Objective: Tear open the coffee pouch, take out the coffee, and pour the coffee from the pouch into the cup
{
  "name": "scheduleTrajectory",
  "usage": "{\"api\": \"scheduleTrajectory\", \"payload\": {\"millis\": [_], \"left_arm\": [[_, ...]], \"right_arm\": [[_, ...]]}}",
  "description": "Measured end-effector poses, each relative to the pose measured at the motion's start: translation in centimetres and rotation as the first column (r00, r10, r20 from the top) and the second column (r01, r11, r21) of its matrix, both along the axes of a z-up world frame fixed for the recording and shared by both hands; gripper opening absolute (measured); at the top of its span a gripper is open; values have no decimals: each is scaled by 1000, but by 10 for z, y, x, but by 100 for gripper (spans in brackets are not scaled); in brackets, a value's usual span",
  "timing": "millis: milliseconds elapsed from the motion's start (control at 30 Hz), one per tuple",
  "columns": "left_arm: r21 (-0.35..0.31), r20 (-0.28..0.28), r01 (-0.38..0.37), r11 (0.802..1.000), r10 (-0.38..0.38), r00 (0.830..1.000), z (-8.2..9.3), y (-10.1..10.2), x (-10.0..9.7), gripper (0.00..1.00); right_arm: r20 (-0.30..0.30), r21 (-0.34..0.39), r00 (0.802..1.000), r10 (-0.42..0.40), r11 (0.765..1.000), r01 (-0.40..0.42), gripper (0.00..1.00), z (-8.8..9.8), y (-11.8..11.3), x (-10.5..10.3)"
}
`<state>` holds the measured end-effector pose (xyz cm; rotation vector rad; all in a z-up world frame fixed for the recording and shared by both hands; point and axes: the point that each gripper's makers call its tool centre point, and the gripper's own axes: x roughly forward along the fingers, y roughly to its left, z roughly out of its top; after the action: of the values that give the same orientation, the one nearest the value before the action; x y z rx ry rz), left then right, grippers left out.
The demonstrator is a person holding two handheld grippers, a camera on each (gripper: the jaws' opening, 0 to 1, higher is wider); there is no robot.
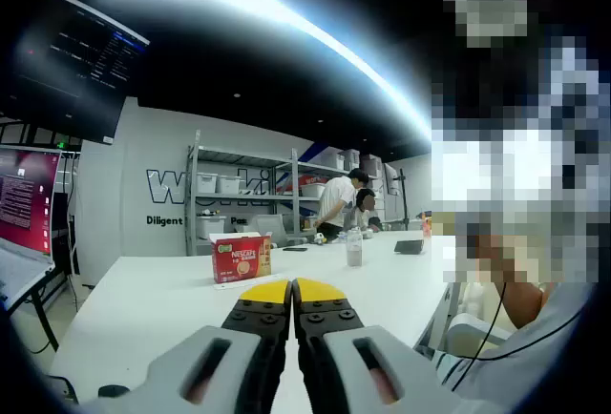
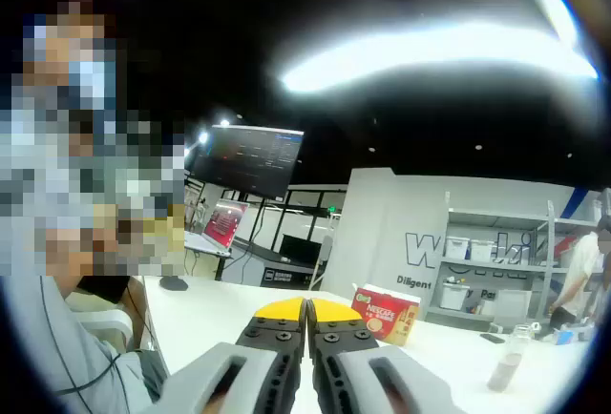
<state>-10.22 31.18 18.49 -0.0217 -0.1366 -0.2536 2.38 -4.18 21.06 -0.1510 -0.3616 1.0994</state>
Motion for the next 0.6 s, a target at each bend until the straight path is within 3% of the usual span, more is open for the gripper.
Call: {"api": "scheduleTrajectory", "payload": {"millis": [200,433,600], "left_arm": [[8,5,-9,1000,9,1000,3,4,-1,4],[-31,-6,-10,999,10,1000,1,11,6,4],[-40,-33,-1,999,0,999,-12,10,15,4]], "right_arm": [[2,-7,1000,5,1000,-5,2,-2,4,3],[-11,-17,1000,-7,1000,7,2,0,7,11],[-40,-20,999,-18,1000,18,2,-10,10,21]]}}
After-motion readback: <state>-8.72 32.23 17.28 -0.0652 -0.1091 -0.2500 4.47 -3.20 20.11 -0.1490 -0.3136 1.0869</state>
